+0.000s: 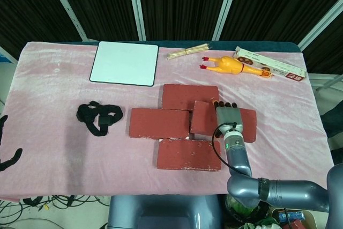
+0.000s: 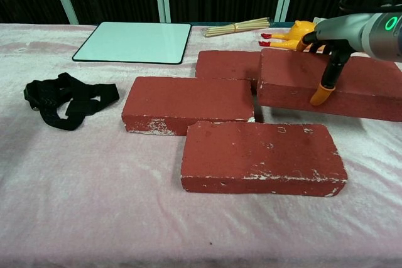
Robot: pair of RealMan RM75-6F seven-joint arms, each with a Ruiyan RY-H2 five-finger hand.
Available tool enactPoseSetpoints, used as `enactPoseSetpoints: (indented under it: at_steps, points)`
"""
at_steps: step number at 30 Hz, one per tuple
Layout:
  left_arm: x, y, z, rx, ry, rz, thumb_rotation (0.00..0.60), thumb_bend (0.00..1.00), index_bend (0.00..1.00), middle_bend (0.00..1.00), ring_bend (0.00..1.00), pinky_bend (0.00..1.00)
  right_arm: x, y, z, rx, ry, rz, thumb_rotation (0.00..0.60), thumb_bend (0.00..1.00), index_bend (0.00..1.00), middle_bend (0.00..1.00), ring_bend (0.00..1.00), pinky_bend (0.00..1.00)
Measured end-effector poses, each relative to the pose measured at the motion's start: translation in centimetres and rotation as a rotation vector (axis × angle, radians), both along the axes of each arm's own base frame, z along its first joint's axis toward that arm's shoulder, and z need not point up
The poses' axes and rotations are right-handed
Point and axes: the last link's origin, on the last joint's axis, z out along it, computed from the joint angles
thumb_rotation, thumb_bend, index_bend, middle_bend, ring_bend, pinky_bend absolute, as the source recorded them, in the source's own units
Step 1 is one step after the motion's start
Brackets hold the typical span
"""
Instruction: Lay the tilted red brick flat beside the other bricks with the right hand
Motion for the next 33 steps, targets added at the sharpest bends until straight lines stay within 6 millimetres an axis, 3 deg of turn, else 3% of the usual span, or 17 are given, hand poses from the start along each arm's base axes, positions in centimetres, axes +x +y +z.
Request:
enactPoseSetpoints:
  at_steps: [33]
  points:
    - [-0.12, 0.02, 0.08, 0.005, 0.009, 0.009, 0.600, 0.25, 0.08, 0.03, 0.00, 0.00, -0.85, 0.66, -0.78, 0.067, 0.004, 0.031, 0.600, 0.00, 0.34, 0.38, 0.30, 0.11]
